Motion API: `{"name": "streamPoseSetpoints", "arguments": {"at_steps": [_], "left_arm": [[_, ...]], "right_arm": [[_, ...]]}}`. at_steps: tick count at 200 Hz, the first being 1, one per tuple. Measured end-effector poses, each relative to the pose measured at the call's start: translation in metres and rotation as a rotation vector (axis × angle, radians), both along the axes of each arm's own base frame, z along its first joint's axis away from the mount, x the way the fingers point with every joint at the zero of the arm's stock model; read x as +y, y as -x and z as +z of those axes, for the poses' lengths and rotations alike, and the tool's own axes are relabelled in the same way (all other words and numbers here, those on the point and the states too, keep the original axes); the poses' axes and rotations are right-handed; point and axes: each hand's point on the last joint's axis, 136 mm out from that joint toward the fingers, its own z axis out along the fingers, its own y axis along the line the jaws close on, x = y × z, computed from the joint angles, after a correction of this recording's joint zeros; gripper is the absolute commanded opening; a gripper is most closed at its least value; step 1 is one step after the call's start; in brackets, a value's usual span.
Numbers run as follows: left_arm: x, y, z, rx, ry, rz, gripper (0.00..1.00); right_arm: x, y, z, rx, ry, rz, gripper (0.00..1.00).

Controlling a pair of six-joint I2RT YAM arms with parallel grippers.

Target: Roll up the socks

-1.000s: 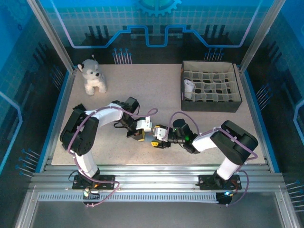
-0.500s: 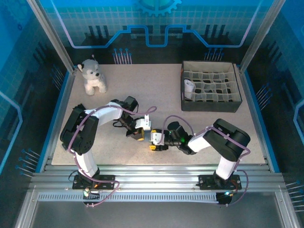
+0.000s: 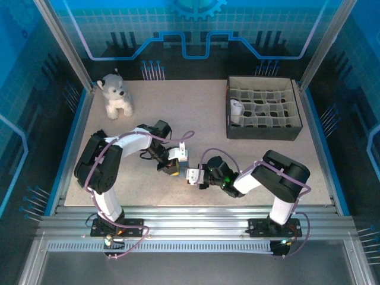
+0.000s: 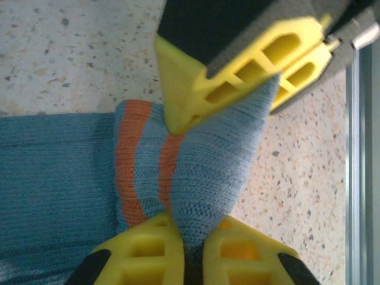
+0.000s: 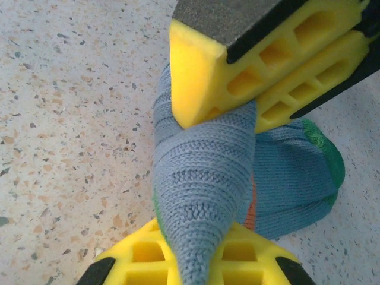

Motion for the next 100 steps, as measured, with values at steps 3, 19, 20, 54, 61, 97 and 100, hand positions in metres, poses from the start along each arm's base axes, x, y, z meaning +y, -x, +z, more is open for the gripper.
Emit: {"name": "streamPoseSetpoints", "arguments": {"at_steps": [3, 19, 20, 54, 61, 97, 100], "left_arm": [[0.0, 0.0, 0.0, -0.001, 0.001, 0.005, 0.26], [0.0, -0.005, 0.003, -0.006, 0.008, 0.07, 0.37], [0.0, -0.006, 0.003, -0.004, 0.008, 0.082, 0.37], [0.002, -0.022, 0.021, -0.027, 0.052, 0.214, 0.4], [0.002, -0.026, 0.025, -0.035, 0.063, 0.238, 0.4], [0.004, -0.041, 0.041, -0.03, 0.091, 0.369, 0.42], [0.005, -0.042, 0.042, -0.023, 0.092, 0.387, 0.43]], "right_arm": [[0.0, 0.0, 0.0, -0.003, 0.003, -0.001, 0.0], [0.001, 0.001, 0.0, -0.016, 0.022, -0.008, 0.0], [0.001, 0.001, 0.0, -0.016, 0.023, -0.009, 0.0], [0.006, 0.0, 0.0, -0.029, 0.056, -0.015, 0.0], [0.007, 0.001, 0.0, -0.029, 0.062, -0.013, 0.0], [0.01, 0.003, -0.001, -0.025, 0.079, -0.01, 0.0], [0.01, 0.003, -0.001, -0.024, 0.081, -0.011, 0.0]]}}
